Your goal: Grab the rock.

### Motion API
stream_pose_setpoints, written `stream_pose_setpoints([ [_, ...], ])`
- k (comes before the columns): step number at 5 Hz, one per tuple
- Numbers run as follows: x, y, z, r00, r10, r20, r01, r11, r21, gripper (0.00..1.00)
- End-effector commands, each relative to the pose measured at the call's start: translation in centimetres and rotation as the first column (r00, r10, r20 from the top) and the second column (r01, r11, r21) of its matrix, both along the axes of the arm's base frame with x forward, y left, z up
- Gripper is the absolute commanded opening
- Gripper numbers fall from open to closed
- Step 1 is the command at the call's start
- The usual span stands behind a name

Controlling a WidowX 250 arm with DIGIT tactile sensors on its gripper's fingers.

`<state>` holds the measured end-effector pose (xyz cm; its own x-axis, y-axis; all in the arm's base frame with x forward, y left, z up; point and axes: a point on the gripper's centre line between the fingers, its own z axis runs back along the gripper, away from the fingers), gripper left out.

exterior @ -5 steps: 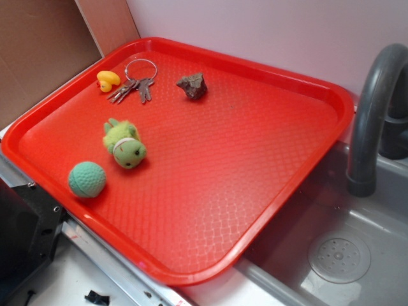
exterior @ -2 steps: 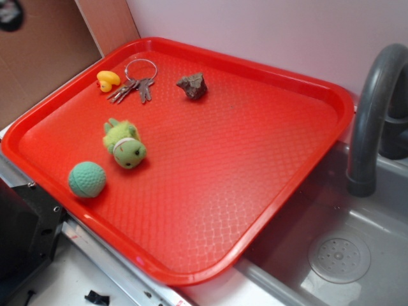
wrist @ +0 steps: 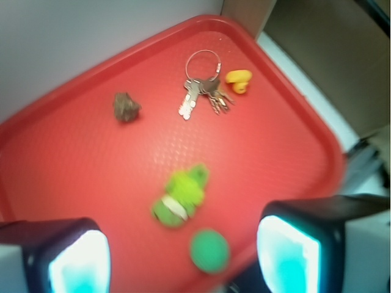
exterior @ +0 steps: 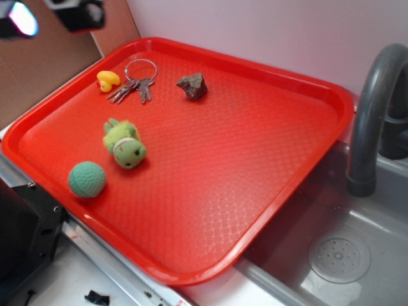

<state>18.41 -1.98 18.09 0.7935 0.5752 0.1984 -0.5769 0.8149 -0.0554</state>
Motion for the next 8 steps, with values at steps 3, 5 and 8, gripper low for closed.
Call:
stream_pose_setpoints([
  [3,11.8,1.8,-8.3,0.995,0.098,0.025,-0.097,0.995,-0.031,1.0],
  [5,14.0,1.1,-13.2,0.999,0.022,-0.034,-0.022,1.0,0.005,1.0],
  [8,13.8,0.4,-15.2,0.997,0.025,-0.078,-0.02,0.998,0.066,0.0],
])
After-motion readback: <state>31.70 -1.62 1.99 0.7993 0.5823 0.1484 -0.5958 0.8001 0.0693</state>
